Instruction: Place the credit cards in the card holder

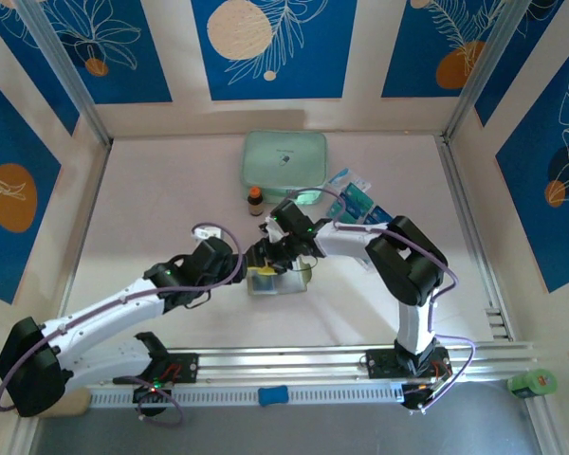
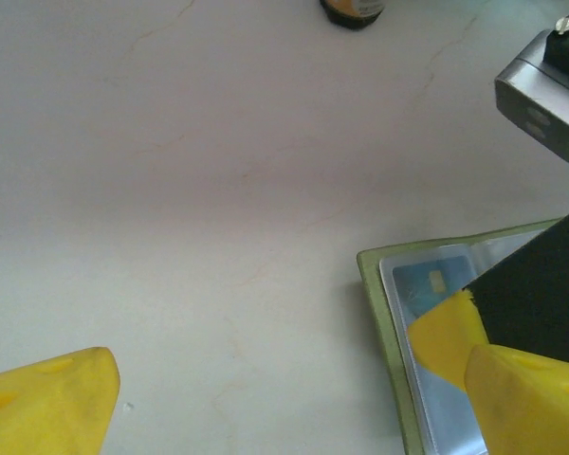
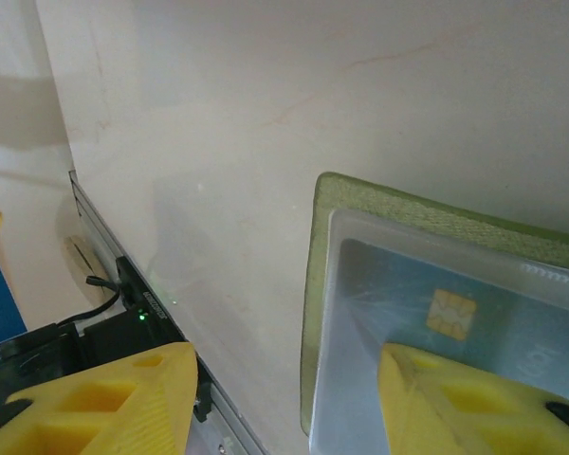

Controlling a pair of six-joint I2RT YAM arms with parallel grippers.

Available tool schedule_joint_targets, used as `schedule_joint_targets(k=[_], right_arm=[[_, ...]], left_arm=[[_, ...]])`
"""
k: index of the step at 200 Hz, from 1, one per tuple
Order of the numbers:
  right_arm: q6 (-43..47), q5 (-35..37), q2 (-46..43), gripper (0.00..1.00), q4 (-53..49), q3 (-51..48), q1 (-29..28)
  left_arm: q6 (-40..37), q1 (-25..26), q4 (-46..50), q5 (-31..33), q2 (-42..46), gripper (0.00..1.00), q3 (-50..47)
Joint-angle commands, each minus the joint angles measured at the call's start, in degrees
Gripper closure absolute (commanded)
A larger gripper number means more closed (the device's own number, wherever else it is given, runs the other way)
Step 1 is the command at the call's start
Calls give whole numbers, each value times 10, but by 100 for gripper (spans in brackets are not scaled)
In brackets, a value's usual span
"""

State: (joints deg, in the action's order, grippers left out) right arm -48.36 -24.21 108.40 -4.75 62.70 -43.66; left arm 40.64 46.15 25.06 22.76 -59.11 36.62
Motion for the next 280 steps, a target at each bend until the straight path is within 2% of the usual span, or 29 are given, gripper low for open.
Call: schedule_joint_targets(k=[1,51,112,139,176,192,280], right_arm=[[-7,-3,6,47,-17,12,0],[-24,-7,5,48,0,1,8],[-19,-8,-14,58,3,-18,42],[-17,-5,-14,67,3,-27,52],[-18,-5,1,88,6,-29,49],[-19,-6,9,92,8,-28,45],[-24,-4,33,93,10,-16,35]], left_arm=[[6,-11,4,-5,4,6,-17],[-1,-18,-20,-21,-25,6,-22],[-5,-19,-32,-32,-51,6,-18],[-7,-19,-34,-35,-58,6,-18],[-9,-19,-39,-42,-76,6,-12],[-12,-19,-40,-46,-87,5,-7],[-22,-18,-68,-81,-150,0,13]])
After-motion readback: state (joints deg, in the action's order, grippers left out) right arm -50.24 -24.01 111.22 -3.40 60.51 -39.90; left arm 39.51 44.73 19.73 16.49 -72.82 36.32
